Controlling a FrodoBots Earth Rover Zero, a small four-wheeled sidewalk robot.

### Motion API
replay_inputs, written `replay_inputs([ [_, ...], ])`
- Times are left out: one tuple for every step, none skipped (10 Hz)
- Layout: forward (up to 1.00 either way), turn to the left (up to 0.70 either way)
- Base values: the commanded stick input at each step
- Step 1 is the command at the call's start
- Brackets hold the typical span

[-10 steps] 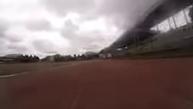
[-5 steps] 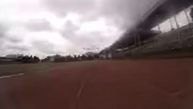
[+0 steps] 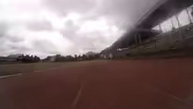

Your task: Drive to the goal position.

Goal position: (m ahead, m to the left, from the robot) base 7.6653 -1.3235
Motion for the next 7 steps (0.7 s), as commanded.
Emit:
replay_inputs([
  [0.70,0.00],
  [0.70,0.00],
  [0.70,0.00],
  [0.70,0.00],
  [0.70,0.00],
  [0.70,0.00],
  [0.70,0.00],
])
